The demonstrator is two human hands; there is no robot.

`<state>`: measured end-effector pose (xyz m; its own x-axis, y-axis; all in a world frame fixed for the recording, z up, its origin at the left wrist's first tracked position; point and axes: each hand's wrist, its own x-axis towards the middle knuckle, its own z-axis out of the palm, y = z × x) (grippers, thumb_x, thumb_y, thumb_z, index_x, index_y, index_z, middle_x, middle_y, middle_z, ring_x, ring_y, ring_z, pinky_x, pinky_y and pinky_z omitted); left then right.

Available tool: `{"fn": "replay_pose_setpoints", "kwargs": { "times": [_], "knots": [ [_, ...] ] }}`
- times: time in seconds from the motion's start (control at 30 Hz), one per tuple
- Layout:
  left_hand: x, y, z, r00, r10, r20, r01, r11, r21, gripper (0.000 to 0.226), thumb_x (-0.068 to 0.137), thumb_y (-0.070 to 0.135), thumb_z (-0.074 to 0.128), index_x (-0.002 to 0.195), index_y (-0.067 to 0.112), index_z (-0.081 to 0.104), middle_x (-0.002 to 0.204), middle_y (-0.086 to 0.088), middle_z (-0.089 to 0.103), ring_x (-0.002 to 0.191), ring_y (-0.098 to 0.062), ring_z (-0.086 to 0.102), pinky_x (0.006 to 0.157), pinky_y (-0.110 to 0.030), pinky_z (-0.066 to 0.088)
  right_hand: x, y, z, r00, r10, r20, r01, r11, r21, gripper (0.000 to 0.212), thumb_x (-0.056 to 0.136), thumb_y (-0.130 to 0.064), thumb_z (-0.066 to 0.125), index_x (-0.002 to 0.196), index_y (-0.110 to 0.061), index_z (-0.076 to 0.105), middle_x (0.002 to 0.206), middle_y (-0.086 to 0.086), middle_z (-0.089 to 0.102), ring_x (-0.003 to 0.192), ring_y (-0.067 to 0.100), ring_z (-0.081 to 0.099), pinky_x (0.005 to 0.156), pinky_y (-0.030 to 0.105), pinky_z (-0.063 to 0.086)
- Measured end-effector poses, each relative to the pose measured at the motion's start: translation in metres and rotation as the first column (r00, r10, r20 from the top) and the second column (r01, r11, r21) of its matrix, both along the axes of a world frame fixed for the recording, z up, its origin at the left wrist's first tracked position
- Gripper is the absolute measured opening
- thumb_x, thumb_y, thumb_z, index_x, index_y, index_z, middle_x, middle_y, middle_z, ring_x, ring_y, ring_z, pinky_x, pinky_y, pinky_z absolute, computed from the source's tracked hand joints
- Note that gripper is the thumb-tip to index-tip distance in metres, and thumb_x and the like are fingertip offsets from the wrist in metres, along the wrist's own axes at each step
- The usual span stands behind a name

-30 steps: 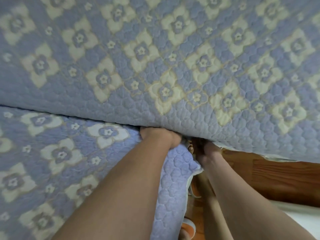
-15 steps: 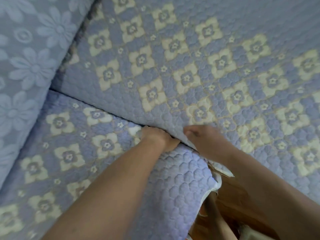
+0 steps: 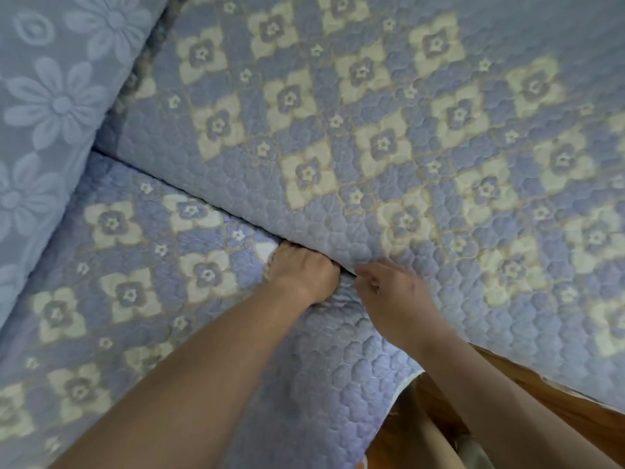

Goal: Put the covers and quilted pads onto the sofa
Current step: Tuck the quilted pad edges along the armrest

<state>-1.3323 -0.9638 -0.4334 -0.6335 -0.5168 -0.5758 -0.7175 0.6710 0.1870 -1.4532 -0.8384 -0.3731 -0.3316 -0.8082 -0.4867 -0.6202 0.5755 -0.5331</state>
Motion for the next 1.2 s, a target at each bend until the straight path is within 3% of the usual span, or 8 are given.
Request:
{"fn": "replay_pose_setpoints", "kwargs": {
  "times": [0.13,0.33,0.5,0.6,0.87,0.93,1.03,1.2],
  "knots": [
    [-0.015,-0.018,-0.004,0.990,-0.011,0.143,-0.021,0.975,0.221,0.060,0.099,0.058,0.030,0.152,0.030,0.036,0.160,-0.002,0.034,0.145,-0.028,0.034,0.118,-0.046,0.030,0.008,-0.004,-0.004,0.999,-0.041,0.009,0.040,0.999,0.030,0.026,0.101,-0.024,0.050,0.121,-0.020,0.066,0.114,-0.002,0.061,0.099,0.020,0.060,0.083,0.036,0.052],
    [-0.038,-0.037,-0.052,0.880,0.028,0.473,-0.182,0.942,0.283,0.090,0.081,0.082,0.031,0.158,0.038,0.018,0.165,0.002,0.020,0.148,-0.034,0.025,0.118,-0.056,0.024,0.005,0.017,-0.002,0.991,0.087,0.101,-0.104,0.978,0.181,0.043,0.104,-0.036,0.044,0.146,-0.028,0.044,0.142,-0.007,0.050,0.122,0.014,0.054,0.099,0.027,0.042],
    [-0.004,-0.010,0.015,0.996,0.054,0.067,-0.058,0.996,0.063,0.043,0.100,0.046,0.035,0.126,0.026,0.063,0.134,0.001,0.061,0.129,-0.028,0.050,0.104,-0.039,0.040,0.007,0.025,-0.004,0.991,0.048,0.121,-0.092,0.914,0.395,0.061,0.105,-0.049,0.033,0.157,-0.019,0.021,0.157,0.004,0.033,0.142,0.024,0.034,0.115,0.036,0.028],
    [0.053,0.020,0.051,0.980,0.094,-0.177,-0.102,0.994,-0.034,0.053,0.098,0.045,0.030,0.135,0.018,0.058,0.144,-0.005,0.051,0.138,-0.026,0.039,0.115,-0.044,0.033,0.029,0.018,-0.003,0.996,0.054,-0.076,-0.015,0.896,0.443,0.053,0.105,-0.039,0.030,0.149,-0.011,0.028,0.147,0.015,0.042,0.134,0.033,0.041,0.113,0.045,0.033],
    [0.187,-0.025,0.017,0.940,0.329,0.085,-0.277,0.886,-0.371,0.070,0.097,0.071,0.003,0.159,0.040,-0.004,0.169,-0.010,-0.005,0.154,-0.036,-0.009,0.116,-0.071,0.003,0.151,-0.012,-0.009,0.866,0.453,-0.210,-0.470,0.882,-0.035,0.060,0.106,-0.043,0.031,0.159,-0.018,0.019,0.167,0.010,0.007,0.154,0.031,-0.007,0.123,0.050,0.002],
    [0.169,-0.041,0.005,0.952,0.304,0.035,-0.267,0.880,-0.394,0.069,0.096,0.070,0.001,0.158,0.041,-0.009,0.168,-0.008,-0.011,0.153,-0.036,-0.014,0.114,-0.072,0.000,0.137,-0.034,-0.037,0.912,0.310,-0.268,-0.323,0.946,-0.002,0.064,0.105,-0.053,0.024,0.159,-0.020,0.018,0.167,0.003,0.011,0.155,0.024,0.000,0.124,0.046,0.002],
    [0.153,-0.065,0.004,0.952,0.302,0.055,-0.264,0.897,-0.356,0.070,0.095,0.070,0.003,0.159,0.039,-0.003,0.169,-0.006,-0.008,0.153,-0.034,-0.014,0.117,-0.067,-0.004,0.128,-0.069,-0.051,0.932,0.101,-0.349,-0.081,0.994,0.070,0.065,0.103,-0.050,0.021,0.157,-0.013,0.024,0.162,0.004,0.026,0.148,0.024,0.021,0.123,0.046,0.014],
    [0.167,-0.134,0.038,0.991,0.097,-0.088,-0.112,0.977,-0.183,0.064,0.097,0.056,0.040,0.153,0.026,0.034,0.159,-0.003,0.034,0.149,-0.023,0.025,0.120,-0.043,0.015,0.152,-0.048,-0.024,0.891,0.162,-0.424,-0.148,0.987,0.065,0.055,0.103,-0.034,0.031,0.151,-0.008,0.033,0.153,0.014,0.036,0.143,0.033,0.030,0.120,0.045,0.016]
  ]
}}
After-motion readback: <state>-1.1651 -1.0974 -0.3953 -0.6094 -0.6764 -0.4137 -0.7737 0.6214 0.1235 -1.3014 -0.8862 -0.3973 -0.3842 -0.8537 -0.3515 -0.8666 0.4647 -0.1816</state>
